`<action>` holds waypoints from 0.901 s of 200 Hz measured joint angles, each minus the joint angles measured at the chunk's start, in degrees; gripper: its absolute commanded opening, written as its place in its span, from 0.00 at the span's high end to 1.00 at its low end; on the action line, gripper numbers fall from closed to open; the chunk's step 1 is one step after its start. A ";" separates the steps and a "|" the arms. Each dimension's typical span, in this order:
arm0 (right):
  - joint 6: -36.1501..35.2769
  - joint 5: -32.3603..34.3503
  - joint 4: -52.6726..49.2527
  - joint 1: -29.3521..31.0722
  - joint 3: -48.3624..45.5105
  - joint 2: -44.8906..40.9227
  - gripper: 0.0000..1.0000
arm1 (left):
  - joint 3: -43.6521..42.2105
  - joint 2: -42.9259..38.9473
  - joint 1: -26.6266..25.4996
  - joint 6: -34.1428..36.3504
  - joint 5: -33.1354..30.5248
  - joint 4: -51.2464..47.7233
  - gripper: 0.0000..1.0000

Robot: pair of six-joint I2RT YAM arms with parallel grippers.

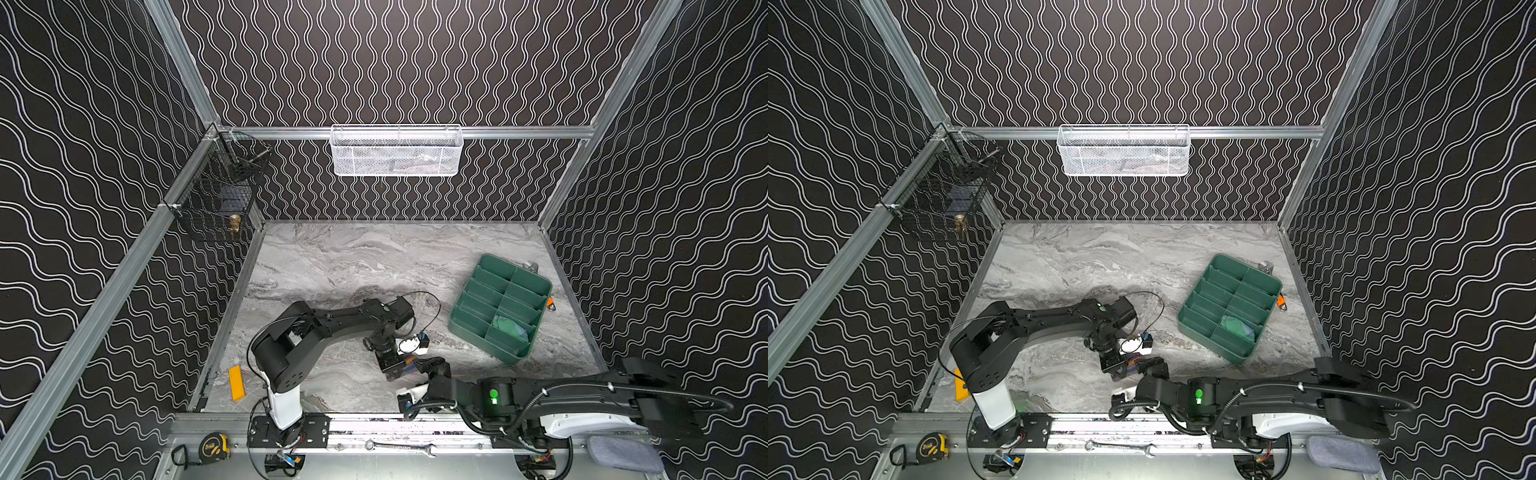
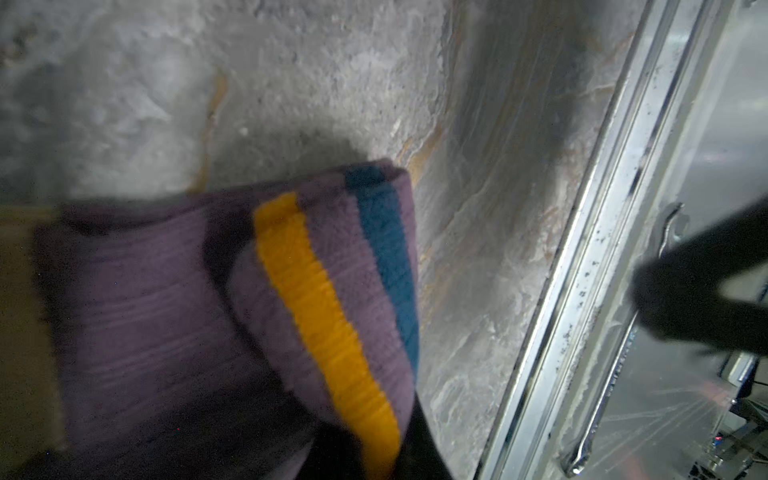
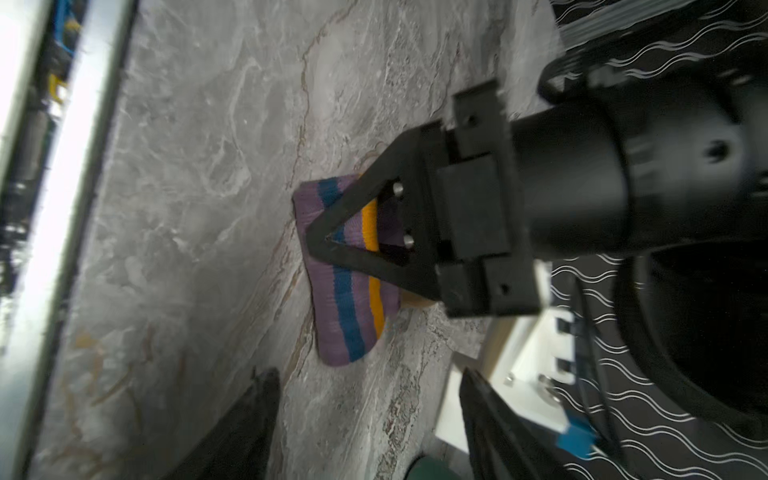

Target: Roll the socks

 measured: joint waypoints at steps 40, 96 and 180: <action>-0.55 -5.95 7.21 -6.03 -0.17 7.39 0.32 | -0.37 0.04 0.09 -0.52 1.09 0.44 1.00; 0.22 -8.63 11.54 -8.72 2.45 16.92 0.56 | -0.09 0.79 0.35 -0.50 2.10 0.17 1.00; 5.66 -12.52 -0.28 -9.03 9.05 20.39 1.00 | -1.18 -1.73 0.04 0.61 0.15 0.96 0.65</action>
